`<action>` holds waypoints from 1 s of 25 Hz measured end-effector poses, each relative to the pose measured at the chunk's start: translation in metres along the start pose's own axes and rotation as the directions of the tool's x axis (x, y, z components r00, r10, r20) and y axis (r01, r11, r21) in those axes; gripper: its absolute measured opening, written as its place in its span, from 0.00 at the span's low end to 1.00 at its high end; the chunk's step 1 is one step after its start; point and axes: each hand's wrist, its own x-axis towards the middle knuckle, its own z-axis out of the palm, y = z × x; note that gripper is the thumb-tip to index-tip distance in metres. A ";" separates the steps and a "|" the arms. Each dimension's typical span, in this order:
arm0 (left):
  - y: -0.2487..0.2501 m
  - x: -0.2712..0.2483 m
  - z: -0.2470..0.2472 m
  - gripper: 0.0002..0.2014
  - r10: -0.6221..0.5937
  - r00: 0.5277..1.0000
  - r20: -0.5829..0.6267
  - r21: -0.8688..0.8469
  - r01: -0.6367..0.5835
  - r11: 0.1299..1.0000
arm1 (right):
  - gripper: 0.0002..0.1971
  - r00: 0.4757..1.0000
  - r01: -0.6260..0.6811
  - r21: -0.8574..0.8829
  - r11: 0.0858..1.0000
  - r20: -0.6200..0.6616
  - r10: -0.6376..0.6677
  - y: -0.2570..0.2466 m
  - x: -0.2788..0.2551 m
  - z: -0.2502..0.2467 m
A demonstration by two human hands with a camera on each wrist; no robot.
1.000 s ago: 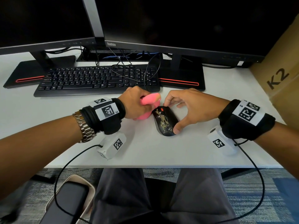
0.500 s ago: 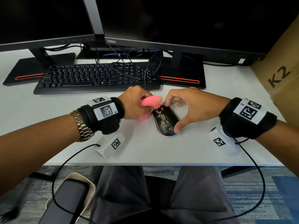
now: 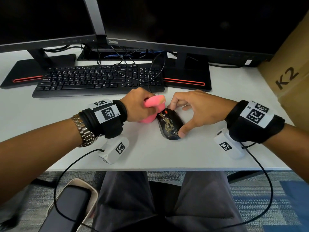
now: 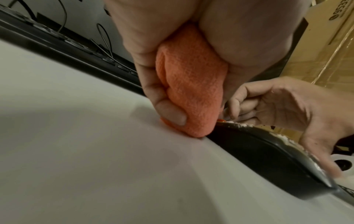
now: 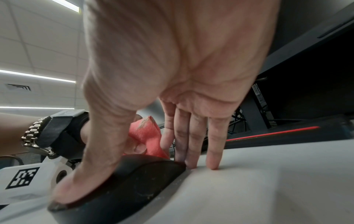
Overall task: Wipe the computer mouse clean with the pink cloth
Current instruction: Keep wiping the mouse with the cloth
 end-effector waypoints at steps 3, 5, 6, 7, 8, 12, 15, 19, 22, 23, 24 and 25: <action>0.001 0.000 0.000 0.11 0.013 0.999 0.035 -0.014 -0.013 1.000 | 0.39 1.000 0.002 -0.002 1.000 0.000 -0.002 0.000 0.000 0.000; 0.002 -0.001 -0.001 0.09 0.024 0.998 0.051 0.006 -0.024 1.000 | 0.39 1.000 0.002 -0.002 1.000 0.001 -0.002 0.000 0.000 0.000; 0.002 -0.002 -0.003 0.08 0.029 0.998 0.060 0.015 -0.030 0.999 | 0.39 1.000 0.002 0.000 1.000 0.001 -0.002 0.000 -0.001 0.000; 0.002 -0.002 -0.004 0.08 0.029 0.997 0.070 0.010 -0.030 1.000 | 0.39 1.000 0.001 0.002 1.000 0.003 -0.001 0.000 -0.001 0.000; 0.003 -0.003 -0.004 0.08 0.022 0.997 0.078 -0.009 -0.022 1.000 | 0.39 1.000 0.000 0.004 1.000 0.004 0.000 0.000 -0.001 0.000; 0.002 -0.001 -0.006 0.10 -0.018 0.999 0.027 -0.065 0.020 0.998 | 0.37 1.000 -0.003 0.008 1.000 -0.003 0.003 0.000 -0.002 0.001; 0.004 -0.002 -0.005 0.12 -0.016 0.999 0.047 -0.043 0.018 0.999 | 0.37 1.000 -0.003 0.008 1.000 0.000 0.003 0.000 -0.002 0.001; 0.008 -0.006 -0.005 0.14 0.011 0.997 0.079 -0.048 -0.007 0.999 | 0.38 1.000 -0.011 0.006 1.000 0.001 0.011 0.000 -0.001 0.001; 0.008 -0.009 -0.005 0.14 0.026 0.997 0.070 -0.052 -0.022 0.998 | 0.38 1.000 -0.009 0.012 1.000 0.000 0.009 -0.001 -0.001 0.001; 0.007 -0.009 -0.005 0.15 0.020 0.999 0.050 -0.050 -0.018 0.999 | 0.37 1.000 -0.009 0.014 1.000 -0.001 0.009 -0.001 -0.001 0.001; 0.006 -0.009 -0.004 0.15 0.014 0.999 0.032 -0.052 -0.012 0.999 | 0.37 1.000 -0.009 0.015 1.000 -0.001 0.009 -0.001 -0.002 0.001; 0.005 -0.009 -0.003 0.15 0.010 1.000 0.016 -0.056 -0.009 0.998 | 0.37 1.000 -0.011 0.013 1.000 -0.001 0.011 -0.001 -0.002 0.001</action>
